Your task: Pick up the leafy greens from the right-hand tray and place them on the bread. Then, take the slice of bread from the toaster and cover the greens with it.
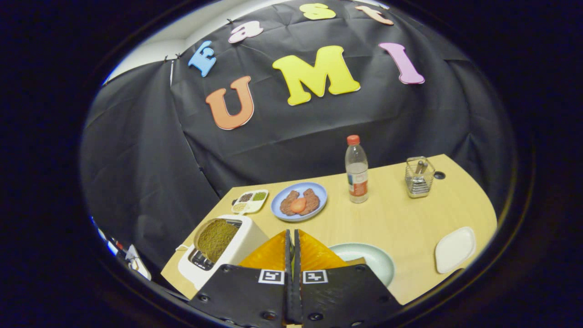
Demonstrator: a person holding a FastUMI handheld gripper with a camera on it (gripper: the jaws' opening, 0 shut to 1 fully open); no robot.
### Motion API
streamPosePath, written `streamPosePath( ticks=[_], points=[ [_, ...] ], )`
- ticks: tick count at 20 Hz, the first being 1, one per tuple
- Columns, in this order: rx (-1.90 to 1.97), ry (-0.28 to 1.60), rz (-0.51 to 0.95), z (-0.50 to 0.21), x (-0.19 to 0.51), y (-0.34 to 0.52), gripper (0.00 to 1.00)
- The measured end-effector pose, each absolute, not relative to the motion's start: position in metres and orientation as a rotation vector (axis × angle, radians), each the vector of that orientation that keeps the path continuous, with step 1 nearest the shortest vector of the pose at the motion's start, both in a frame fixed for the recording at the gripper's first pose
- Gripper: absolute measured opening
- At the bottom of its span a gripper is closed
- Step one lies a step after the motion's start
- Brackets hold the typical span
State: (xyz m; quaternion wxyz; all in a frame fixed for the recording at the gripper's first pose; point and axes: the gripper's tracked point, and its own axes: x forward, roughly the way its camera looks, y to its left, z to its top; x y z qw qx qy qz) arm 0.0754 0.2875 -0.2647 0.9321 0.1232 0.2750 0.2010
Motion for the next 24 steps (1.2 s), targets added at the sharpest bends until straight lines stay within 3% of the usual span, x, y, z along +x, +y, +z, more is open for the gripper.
streamPosePath(
  ticks=[6, 15, 20, 24],
  points=[
    [0.311, 0.626, 0.369, -0.307, 0.079, 0.288, 0.0],
    [0.271, 0.664, 0.274, -0.354, 0.099, 0.207, 0.03],
    [0.238, 0.731, 0.256, -0.376, 0.091, 0.182, 0.31],
    [0.217, 0.712, 0.235, -0.362, 0.083, 0.163, 0.62]
  ],
)
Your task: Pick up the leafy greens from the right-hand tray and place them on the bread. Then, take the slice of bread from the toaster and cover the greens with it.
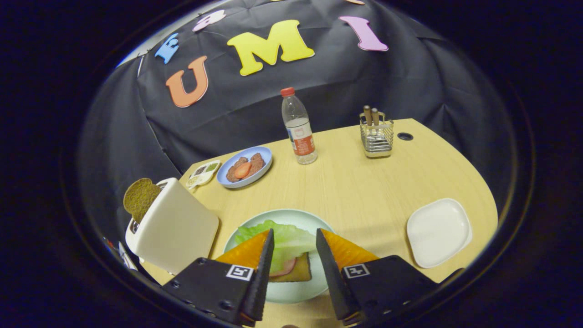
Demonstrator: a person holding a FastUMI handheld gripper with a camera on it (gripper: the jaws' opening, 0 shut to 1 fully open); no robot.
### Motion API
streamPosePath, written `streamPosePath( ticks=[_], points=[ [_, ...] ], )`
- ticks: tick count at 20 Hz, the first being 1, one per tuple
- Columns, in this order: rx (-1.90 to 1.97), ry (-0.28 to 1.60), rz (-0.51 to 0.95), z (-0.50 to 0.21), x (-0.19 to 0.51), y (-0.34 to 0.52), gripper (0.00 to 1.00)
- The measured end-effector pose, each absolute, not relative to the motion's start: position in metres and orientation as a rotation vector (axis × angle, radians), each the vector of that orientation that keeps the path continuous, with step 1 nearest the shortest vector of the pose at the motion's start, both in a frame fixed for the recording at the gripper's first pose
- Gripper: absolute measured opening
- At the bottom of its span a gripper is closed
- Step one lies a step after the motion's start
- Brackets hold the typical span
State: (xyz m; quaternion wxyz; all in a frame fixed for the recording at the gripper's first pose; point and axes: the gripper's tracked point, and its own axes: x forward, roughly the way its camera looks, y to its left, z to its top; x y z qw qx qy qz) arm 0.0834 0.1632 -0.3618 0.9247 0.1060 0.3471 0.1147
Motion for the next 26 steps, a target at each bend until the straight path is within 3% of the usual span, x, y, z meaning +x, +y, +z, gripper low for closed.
streamPosePath(
  ticks=[4, 7, 15, 26],
  points=[
    [0.234, 0.598, 0.199, -0.306, 0.067, 0.142, 0.87],
    [0.204, 0.5, 0.209, -0.254, 0.052, 0.137, 0.95],
    [0.108, 0.32, 0.21, -0.146, 0.022, 0.198, 0.96],
    [0.069, 0.392, 0.263, -0.18, 0.014, 0.385, 0.96]
  ],
)
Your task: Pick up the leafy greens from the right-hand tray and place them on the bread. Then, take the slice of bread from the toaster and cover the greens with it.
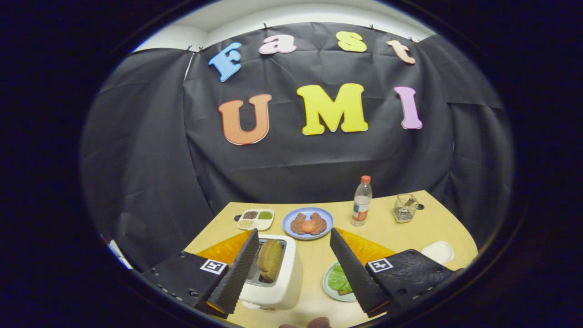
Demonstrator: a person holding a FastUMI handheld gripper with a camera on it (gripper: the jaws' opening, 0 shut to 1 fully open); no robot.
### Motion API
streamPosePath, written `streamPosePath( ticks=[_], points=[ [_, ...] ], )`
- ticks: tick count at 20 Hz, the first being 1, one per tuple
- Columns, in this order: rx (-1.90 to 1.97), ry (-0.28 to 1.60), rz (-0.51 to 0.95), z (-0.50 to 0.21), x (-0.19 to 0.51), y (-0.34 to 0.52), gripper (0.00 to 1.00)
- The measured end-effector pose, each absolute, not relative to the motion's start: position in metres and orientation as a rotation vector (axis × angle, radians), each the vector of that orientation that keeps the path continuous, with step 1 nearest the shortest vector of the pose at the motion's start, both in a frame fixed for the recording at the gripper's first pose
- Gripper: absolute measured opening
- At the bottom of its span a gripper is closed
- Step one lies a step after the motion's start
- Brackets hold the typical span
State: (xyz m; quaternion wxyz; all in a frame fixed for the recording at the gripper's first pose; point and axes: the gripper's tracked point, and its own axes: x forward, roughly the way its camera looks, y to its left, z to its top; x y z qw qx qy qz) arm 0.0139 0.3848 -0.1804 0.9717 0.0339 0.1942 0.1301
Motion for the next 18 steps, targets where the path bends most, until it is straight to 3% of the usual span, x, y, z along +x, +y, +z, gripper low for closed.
streamPosePath(
  ticks=[10, 13, 14, 18],
  points=[
    [-0.029, 0.511, 0.206, -0.256, 0.03, 0.433, 0.92],
    [-0.046, 0.547, 0.195, -0.276, 0.035, 0.439, 0.67],
    [-0.049, 0.561, 0.194, -0.28, 0.036, 0.442, 0.63],
    [-0.058, 0.572, 0.136, -0.279, 0.046, 0.438, 0.17]
  ],
)
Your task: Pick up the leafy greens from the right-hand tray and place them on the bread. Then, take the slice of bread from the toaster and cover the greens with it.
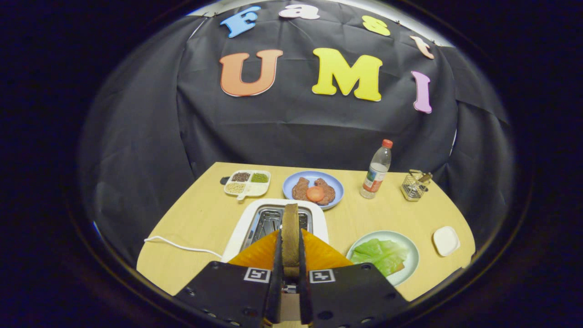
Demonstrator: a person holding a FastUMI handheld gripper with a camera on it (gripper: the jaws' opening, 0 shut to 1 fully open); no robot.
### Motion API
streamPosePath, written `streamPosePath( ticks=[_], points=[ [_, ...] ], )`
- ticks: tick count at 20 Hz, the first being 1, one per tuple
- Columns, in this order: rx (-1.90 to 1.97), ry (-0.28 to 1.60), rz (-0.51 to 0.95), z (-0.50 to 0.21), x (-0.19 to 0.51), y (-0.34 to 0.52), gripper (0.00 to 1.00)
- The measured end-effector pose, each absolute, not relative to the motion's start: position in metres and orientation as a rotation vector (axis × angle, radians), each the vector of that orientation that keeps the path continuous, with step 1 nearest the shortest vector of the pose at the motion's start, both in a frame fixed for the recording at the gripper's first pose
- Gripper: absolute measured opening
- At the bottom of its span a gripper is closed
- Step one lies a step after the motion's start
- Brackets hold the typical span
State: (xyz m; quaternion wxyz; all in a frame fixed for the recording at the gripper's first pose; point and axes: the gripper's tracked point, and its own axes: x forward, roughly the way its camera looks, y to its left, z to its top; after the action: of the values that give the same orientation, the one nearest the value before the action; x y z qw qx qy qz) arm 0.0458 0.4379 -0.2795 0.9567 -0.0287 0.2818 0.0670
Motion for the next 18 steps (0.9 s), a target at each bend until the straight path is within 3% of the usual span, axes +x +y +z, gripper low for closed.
streamPosePath(
  ticks=[2, 3, 11, 18],
  points=[
    [-0.04, 0.579, 0.15, -0.28, 0.045, 0.439, 0.11],
    [-0.03, 0.581, 0.161, -0.277, 0.041, 0.44, 0.03],
    [0.074, 0.448, 0.239, -0.18, 0.029, 0.426, 0.02],
    [0.008, 0.302, 0.195, -0.126, 0.035, 0.343, 0.02]
  ],
)
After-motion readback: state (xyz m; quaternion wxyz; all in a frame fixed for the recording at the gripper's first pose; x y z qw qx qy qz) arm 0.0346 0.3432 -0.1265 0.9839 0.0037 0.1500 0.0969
